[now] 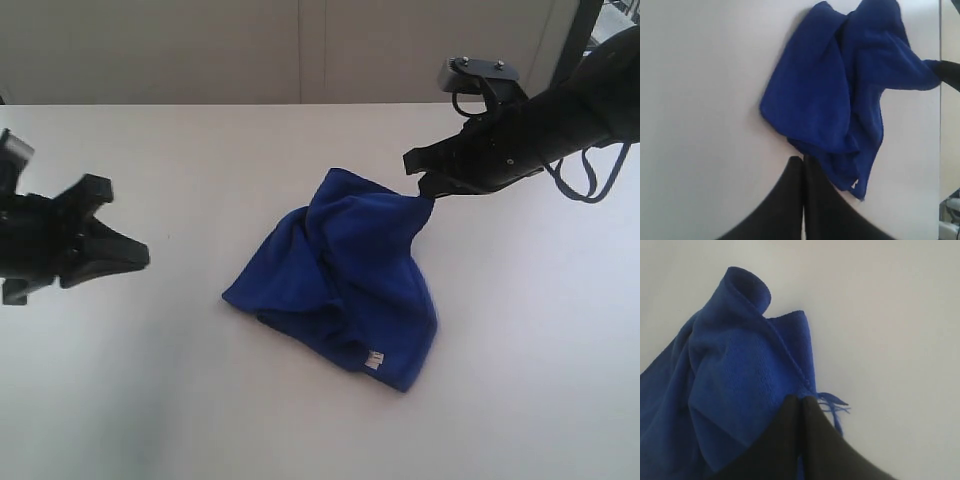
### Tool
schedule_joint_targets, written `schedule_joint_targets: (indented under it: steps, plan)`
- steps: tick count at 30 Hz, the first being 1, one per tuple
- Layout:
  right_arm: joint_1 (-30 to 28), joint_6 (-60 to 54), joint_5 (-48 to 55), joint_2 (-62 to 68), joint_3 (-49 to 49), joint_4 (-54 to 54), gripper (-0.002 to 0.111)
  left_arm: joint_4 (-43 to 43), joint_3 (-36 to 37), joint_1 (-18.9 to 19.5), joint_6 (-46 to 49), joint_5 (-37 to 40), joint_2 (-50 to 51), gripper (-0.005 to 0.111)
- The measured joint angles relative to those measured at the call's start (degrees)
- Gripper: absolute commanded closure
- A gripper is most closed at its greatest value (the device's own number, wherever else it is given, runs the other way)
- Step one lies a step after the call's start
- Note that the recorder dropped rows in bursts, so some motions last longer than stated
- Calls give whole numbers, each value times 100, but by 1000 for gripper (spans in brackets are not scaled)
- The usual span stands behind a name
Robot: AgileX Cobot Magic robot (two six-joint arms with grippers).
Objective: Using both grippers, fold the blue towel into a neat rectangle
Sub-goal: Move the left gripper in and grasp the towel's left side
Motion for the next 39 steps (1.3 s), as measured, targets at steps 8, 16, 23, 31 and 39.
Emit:
schedule_joint_targets:
  steps: [8, 16, 23, 31, 39]
  plan:
    - [0, 0, -40, 0, 0, 0, 108, -1988, 14, -931, 791, -968, 1030, 76]
    - [0, 0, -73, 0, 0, 0, 108, -2366, -328, -998, 1230, -671, 1890, 55]
    - [0, 0, -95, 0, 0, 11, 108, -2366, -673, -1073, 1208, -440, 2349, 55]
    - [0, 0, -192, 0, 0, 11, 108, -2366, -848, -1175, 1100, -277, 2621, 56]
    - [0, 0, -204, 0, 0, 11, 108, -2366, -992, -1303, 1063, -359, 2728, 75]
